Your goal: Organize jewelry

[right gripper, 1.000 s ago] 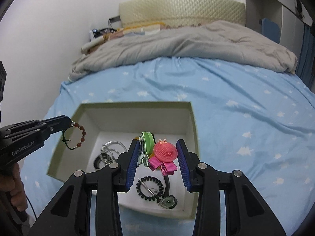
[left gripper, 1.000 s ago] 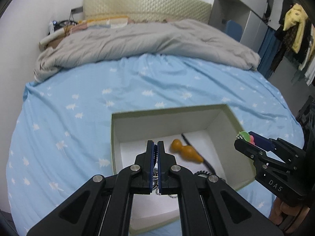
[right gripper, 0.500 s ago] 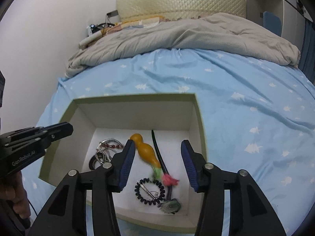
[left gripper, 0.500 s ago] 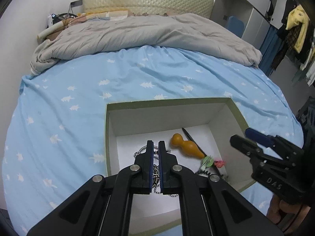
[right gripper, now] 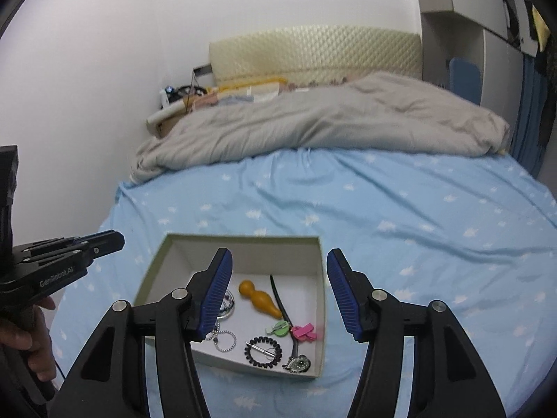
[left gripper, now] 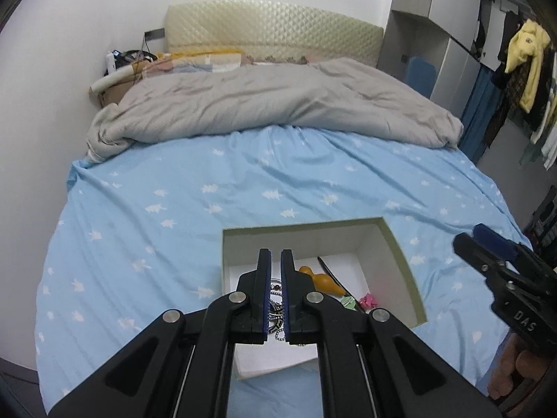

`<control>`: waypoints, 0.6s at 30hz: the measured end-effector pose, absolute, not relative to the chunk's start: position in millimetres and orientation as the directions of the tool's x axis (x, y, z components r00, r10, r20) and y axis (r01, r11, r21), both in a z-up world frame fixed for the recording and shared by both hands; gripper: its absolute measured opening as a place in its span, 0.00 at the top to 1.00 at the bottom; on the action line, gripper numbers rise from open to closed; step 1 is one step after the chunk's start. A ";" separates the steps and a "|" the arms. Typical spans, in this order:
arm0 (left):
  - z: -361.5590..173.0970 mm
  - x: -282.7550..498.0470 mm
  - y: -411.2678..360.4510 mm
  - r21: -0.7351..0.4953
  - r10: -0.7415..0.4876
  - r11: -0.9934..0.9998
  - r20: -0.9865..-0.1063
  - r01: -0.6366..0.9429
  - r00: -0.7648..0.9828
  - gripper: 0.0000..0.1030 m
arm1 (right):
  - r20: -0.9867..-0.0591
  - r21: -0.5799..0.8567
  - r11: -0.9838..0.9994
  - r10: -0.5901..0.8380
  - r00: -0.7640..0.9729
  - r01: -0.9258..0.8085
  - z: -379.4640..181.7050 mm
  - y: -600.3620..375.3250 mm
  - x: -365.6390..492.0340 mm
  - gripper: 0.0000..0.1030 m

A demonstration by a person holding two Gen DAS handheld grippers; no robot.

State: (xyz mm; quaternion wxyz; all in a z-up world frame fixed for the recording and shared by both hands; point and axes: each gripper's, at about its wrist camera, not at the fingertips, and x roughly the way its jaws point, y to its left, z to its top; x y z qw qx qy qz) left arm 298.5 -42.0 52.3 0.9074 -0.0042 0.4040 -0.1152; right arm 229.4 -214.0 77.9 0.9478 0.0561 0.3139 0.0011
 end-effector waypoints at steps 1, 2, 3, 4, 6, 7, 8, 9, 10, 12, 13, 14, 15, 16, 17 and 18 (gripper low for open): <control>58.6 294.6 -41.5 -0.098 -0.211 0.974 -0.726 0.206 0.654 0.89 | -0.587 0.105 0.994 0.034 0.809 0.034 83.3 -214.1 225.4 0.47; 65.3 289.8 -41.2 -0.096 -0.212 0.974 -0.719 0.207 0.662 0.75 | -0.577 0.104 0.994 0.031 0.816 0.035 89.6 -214.1 220.7 0.47; 70.0 285.7 -41.4 -0.094 -0.211 0.974 -0.714 0.207 0.667 0.65 | -0.568 0.104 0.994 0.031 0.823 0.035 95.5 -214.1 215.6 0.47; 76.0 279.6 -41.8 -0.092 -0.211 0.974 -0.705 0.208 0.677 0.49 | -0.561 0.104 0.994 0.029 0.827 0.035 100.1 -213.9 211.0 0.47; 87.3 268.0 -42.3 -0.084 -0.213 0.973 -0.689 0.215 0.693 0.44 | -0.548 0.103 0.994 0.028 0.836 0.034 109.5 -213.5 201.8 0.47; 93.7 261.9 -42.8 -0.079 -0.211 0.973 -0.686 0.218 0.696 0.44 | -0.542 0.103 0.994 0.029 0.840 0.032 113.0 -213.2 198.2 0.47; 97.7 258.2 -43.0 -0.077 -0.213 0.972 -0.683 0.220 0.698 0.44 | -0.537 0.103 0.994 0.030 0.843 0.030 116.7 -212.3 193.9 0.47; 102.9 252.7 -42.8 -0.074 -0.212 0.972 -0.679 0.222 0.703 0.44 | -0.533 0.102 0.994 0.030 0.846 0.029 119.9 -211.4 190.5 0.47; 107.3 248.3 -42.5 -0.068 -0.207 0.973 -0.677 0.220 0.706 0.44 | -0.526 0.100 0.995 0.030 0.850 0.027 124.2 -210.4 185.5 0.47; 115.0 239.5 -40.9 -0.060 -0.201 0.974 -0.670 0.217 0.715 0.37 | -0.515 0.099 0.995 0.028 0.856 0.027 130.4 -210.5 177.0 0.47; 117.3 236.2 -39.9 -0.060 -0.201 0.974 -0.667 0.217 0.717 0.29 | -0.511 0.099 0.995 0.028 0.859 0.026 133.2 -209.9 172.6 0.46; 120.3 231.3 -38.7 -0.059 -0.202 0.974 -0.664 0.219 0.720 0.22 | -0.507 0.099 0.995 0.029 0.862 0.025 135.4 -209.1 168.6 0.45; 122.8 225.7 -37.9 -0.059 -0.204 0.973 -0.661 0.222 0.722 0.21 | -0.502 0.098 0.995 0.028 0.864 0.025 137.0 -208.9 164.2 0.44; 123.9 222.1 -37.0 -0.058 -0.206 0.973 -0.659 0.224 0.723 0.21 | -0.498 0.098 0.995 0.028 0.866 0.025 138.2 -209.1 161.2 0.41; 124.8 218.4 -36.6 -0.056 -0.204 0.973 -0.661 0.224 0.722 0.21 | -0.497 0.099 0.995 0.027 0.867 0.026 138.9 -209.2 158.5 0.39; 125.7 214.1 -35.8 -0.058 -0.203 0.974 -0.662 0.221 0.722 0.21 | -0.497 0.099 0.995 0.025 0.867 0.028 139.4 -209.4 155.4 0.38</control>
